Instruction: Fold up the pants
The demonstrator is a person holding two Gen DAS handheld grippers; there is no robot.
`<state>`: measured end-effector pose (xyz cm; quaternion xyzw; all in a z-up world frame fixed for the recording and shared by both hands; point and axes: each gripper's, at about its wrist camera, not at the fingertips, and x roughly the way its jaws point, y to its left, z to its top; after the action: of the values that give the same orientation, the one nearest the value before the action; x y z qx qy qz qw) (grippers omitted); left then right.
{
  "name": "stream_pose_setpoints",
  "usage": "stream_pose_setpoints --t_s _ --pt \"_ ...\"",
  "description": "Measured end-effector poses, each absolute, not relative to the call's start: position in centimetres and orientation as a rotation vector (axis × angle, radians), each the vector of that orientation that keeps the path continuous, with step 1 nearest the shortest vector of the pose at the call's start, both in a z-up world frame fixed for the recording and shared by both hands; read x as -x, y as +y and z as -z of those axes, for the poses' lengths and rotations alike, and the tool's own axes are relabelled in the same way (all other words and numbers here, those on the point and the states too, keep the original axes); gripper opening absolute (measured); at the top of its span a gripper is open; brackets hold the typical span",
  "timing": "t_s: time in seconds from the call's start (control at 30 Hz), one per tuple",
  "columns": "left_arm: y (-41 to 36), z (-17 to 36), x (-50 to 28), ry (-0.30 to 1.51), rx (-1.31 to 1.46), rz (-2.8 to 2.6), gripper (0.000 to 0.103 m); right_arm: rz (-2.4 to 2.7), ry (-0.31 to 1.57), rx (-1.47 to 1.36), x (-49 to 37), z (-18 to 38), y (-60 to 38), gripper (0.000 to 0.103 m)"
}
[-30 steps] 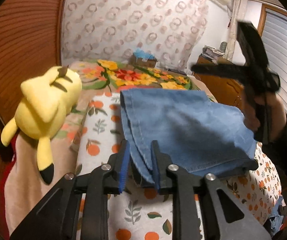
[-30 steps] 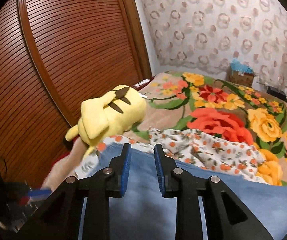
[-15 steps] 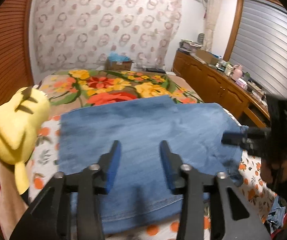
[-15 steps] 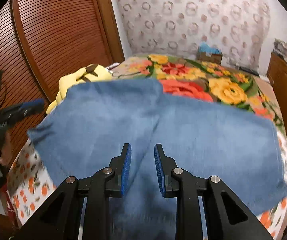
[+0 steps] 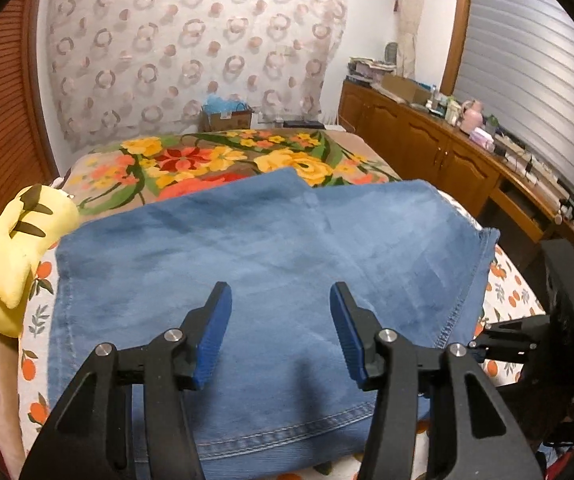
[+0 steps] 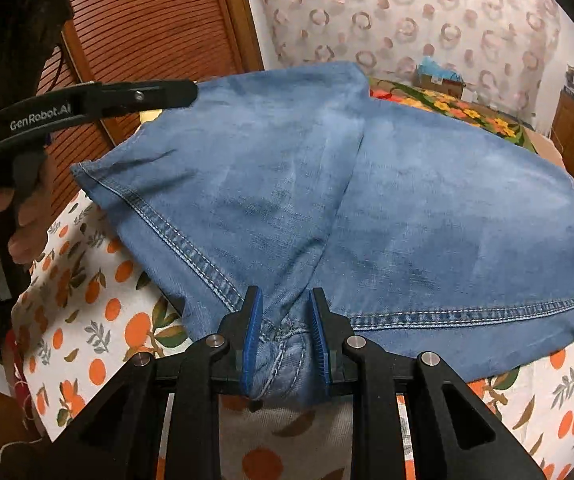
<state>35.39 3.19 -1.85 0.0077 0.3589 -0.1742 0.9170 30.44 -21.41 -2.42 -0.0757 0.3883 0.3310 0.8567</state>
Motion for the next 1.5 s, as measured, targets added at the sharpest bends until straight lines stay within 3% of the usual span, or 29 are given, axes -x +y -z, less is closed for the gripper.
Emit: stream_pose_setpoints --t_s 0.3,0.43,0.5,0.53,0.57,0.63,1.5 --pt "-1.5 2.2 -35.2 0.683 -0.061 0.363 0.052 -0.649 0.752 0.024 -29.2 1.2 -27.7 0.027" --pt "-2.9 2.6 -34.1 0.611 -0.07 0.344 0.052 -0.57 0.705 -0.021 -29.2 0.8 -32.6 0.046" --pt "-3.0 2.7 -33.4 0.581 -0.045 0.328 0.055 -0.514 0.693 -0.013 -29.3 0.8 -35.0 0.049" --pt "-2.9 2.8 -33.2 0.572 -0.026 0.327 0.061 -0.497 0.69 -0.013 -29.3 0.8 -35.7 0.05" --pt "-2.7 2.9 -33.1 0.564 -0.006 0.323 0.073 -0.477 0.69 -0.015 -29.5 0.9 -36.6 0.05" --pt "-2.4 3.1 -32.7 0.539 0.011 0.318 0.082 -0.436 0.699 -0.027 -29.7 1.3 -38.2 0.05" --pt "-2.4 3.4 -29.2 0.379 -0.066 0.308 0.082 -0.264 0.856 -0.32 -37.4 1.1 -43.3 0.051"
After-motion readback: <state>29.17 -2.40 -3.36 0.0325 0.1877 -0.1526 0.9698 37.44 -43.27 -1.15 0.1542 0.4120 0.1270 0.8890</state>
